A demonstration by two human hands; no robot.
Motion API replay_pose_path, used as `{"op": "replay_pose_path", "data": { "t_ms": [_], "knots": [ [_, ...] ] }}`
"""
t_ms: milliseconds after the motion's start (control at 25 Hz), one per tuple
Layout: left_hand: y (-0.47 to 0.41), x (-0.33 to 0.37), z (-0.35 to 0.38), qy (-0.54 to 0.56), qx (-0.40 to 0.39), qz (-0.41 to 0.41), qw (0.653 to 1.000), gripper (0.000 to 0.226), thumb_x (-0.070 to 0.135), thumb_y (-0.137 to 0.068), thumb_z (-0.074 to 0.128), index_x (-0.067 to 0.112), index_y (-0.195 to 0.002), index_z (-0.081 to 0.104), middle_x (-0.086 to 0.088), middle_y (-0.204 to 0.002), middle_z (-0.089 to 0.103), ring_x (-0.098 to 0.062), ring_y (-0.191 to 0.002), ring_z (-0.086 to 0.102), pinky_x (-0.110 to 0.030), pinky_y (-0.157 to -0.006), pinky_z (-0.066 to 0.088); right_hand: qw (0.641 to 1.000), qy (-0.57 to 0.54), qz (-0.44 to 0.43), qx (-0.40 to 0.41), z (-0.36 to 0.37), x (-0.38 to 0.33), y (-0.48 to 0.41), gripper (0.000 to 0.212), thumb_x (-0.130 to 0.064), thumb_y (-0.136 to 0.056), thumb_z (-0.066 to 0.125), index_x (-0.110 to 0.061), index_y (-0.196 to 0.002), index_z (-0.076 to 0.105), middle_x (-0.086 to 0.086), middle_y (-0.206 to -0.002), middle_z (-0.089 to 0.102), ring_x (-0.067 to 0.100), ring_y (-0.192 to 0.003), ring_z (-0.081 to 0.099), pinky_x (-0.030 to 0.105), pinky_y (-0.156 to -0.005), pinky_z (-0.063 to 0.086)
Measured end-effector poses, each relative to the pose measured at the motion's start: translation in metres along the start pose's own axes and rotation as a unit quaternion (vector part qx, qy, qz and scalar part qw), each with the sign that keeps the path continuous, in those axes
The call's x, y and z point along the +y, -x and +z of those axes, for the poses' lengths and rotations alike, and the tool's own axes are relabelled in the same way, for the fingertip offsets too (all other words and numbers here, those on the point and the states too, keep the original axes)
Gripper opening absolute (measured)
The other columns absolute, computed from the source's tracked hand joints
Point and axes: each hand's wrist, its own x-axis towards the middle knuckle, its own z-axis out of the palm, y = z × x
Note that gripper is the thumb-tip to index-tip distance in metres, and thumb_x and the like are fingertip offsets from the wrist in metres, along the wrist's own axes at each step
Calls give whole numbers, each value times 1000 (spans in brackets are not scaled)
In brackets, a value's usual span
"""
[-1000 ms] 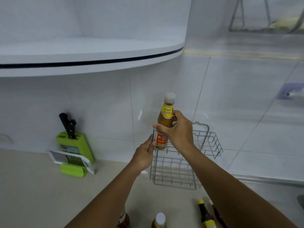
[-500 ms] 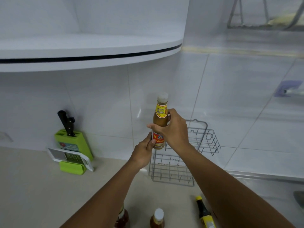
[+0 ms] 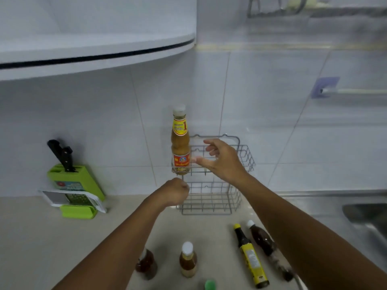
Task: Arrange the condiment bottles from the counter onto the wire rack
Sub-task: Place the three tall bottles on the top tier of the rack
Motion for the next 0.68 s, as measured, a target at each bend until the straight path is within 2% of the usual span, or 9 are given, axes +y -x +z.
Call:
{"op": "replay_pose_path", "data": {
  "t_ms": [120,160,240,320,400,480,520,600,680],
  "knots": [
    [-6,34,36,26,-34,41,998,31,18,-94,50,16,-121,67,-10,-124,70,-27,-110,67,-41,-102,53,992,-7,-31,122,-37,54,42,30,-37,-84,80,-21,-109,72,-3,-90,69,12,-80,65,18,-73,53],
    [-7,45,53,27,-44,49,997,28,16,-92,49,19,-115,66,-12,-122,70,-28,-108,68,-42,-99,55,989,2,-23,145,-44,74,58,18,-28,-86,78,-20,-102,73,-2,-82,68,13,-74,64,20,-69,53],
    [-17,67,96,11,-76,67,995,15,16,-89,50,19,-100,59,-19,-117,72,-31,-100,70,-46,-97,56,989,46,44,133,-55,124,90,7,-22,-86,75,-23,-92,72,-4,-70,65,14,-65,62,29,-67,56],
    [-31,79,145,-17,-98,59,993,14,17,-90,52,13,-100,61,-20,-114,71,-32,-97,69,-48,-93,58,983,93,149,58,-59,173,120,12,-28,-84,73,-28,-95,70,-7,-75,68,13,-69,66,35,-75,59],
    [-42,76,189,-50,-110,24,992,26,17,-93,52,5,-114,62,-19,-110,65,-32,-94,67,-37,-77,58,955,144,253,-60,-57,205,147,35,-38,-84,74,-27,-116,64,-4,-102,69,17,-93,67,31,-88,56],
    [-48,65,233,-100,-121,-26,987,30,20,-95,51,2,-119,56,-15,-107,59,-30,-94,63,-28,-61,45,921,185,312,-143,-54,227,171,63,-44,-81,74,-23,-136,53,1,-127,62,22,-117,61,31,-96,49],
    [-52,55,251,-94,-115,-60,987,32,23,-95,52,4,-120,54,-15,-113,58,-30,-100,62,-29,-62,44,913,194,324,-156,-50,233,179,71,-47,-78,75,-23,-140,49,2,-133,59,23,-122,59,35,-98,49],
    [-54,40,278,-37,-91,-128,987,48,30,-93,59,6,-134,46,-17,-136,44,-32,-117,56,-33,-79,49,906,215,333,-149,-43,242,193,79,-54,-73,77,-26,-140,46,1,-133,55,26,-122,60,40,-97,50],
    [-57,32,295,-4,-67,-158,985,63,40,-90,64,8,-139,40,-17,-143,34,-33,-126,50,-35,-97,47,904,244,325,-134,-38,250,200,72,-58,-74,75,-27,-133,49,0,-126,55,27,-116,62,40,-93,51]
  ]
}}
